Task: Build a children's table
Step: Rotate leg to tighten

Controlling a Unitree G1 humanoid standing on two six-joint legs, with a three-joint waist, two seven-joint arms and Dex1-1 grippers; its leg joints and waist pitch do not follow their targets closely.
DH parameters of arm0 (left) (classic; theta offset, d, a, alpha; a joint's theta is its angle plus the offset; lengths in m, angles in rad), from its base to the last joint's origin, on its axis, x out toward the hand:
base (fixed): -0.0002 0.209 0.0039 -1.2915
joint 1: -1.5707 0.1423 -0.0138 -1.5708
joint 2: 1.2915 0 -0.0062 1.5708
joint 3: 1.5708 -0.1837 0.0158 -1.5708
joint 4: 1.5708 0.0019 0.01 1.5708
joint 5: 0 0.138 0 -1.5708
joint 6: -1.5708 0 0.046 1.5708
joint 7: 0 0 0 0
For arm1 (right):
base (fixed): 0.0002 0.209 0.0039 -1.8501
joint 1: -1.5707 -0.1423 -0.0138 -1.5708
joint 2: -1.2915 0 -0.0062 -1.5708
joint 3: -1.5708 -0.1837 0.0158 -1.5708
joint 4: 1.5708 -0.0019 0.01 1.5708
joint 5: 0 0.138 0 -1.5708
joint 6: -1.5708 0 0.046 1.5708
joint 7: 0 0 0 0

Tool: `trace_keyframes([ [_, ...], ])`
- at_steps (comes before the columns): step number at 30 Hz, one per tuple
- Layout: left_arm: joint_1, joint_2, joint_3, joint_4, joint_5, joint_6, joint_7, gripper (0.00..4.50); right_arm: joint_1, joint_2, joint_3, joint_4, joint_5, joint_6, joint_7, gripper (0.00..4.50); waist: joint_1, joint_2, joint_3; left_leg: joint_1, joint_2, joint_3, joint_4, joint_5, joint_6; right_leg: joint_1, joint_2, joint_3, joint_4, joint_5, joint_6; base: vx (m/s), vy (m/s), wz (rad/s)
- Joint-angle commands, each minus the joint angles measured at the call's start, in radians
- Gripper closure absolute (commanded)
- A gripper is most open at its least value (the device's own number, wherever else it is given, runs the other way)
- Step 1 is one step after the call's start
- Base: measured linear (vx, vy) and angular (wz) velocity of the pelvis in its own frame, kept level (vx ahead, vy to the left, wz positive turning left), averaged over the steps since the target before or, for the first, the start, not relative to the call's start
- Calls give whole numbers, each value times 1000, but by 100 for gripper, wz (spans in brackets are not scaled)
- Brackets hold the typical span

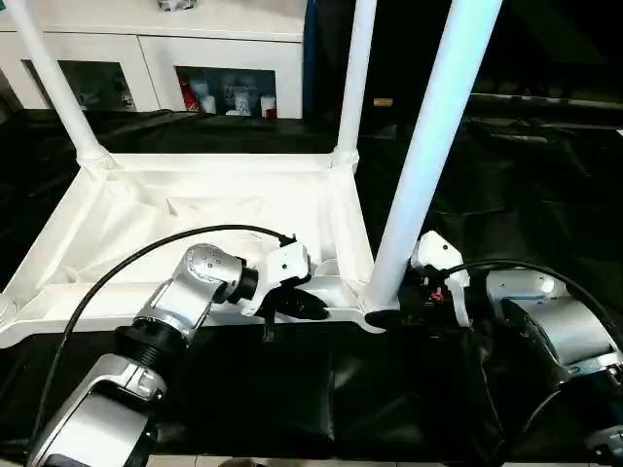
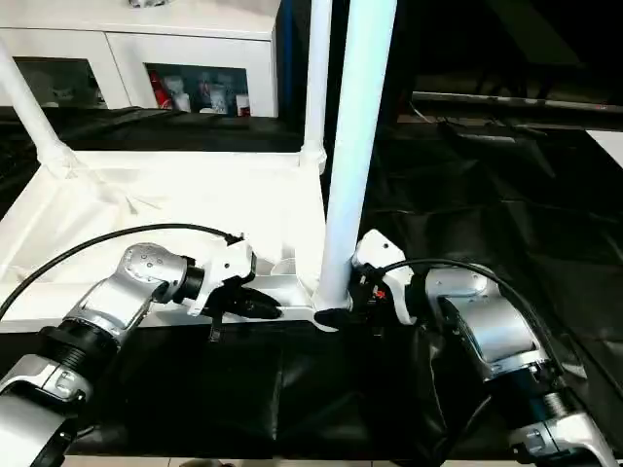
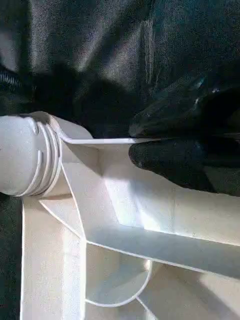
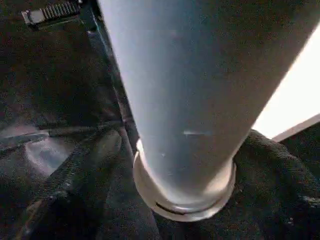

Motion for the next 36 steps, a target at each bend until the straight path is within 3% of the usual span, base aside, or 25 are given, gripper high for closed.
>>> trace_keyframes([
  [1, 12, -2, -32, 16, 22, 5, 0, 450, -15, -3, 9, 9, -8, 3, -1, 105, 2, -4, -61, 17, 76, -36, -66, -158, 41, 42, -104, 58, -65, -164, -232, 0, 0, 0],
  [18, 18, 0, -36, 21, 32, 1, 8, 450, -15, 6, 15, 26, -13, -9, -2, 227, 0, -5, -60, 18, 74, -36, -65, -180, 34, 41, -103, 58, -68, -199, -227, 0, 0, 0],
  [36, 29, 5, -38, 11, 33, 14, 4, 450, 11, 16, 26, 40, -16, -13, -9, 243, 0, -5, -61, 18, 74, -35, -63, -166, 40, 41, -103, 58, -65, -182, -228, 0, 0, 0],
])
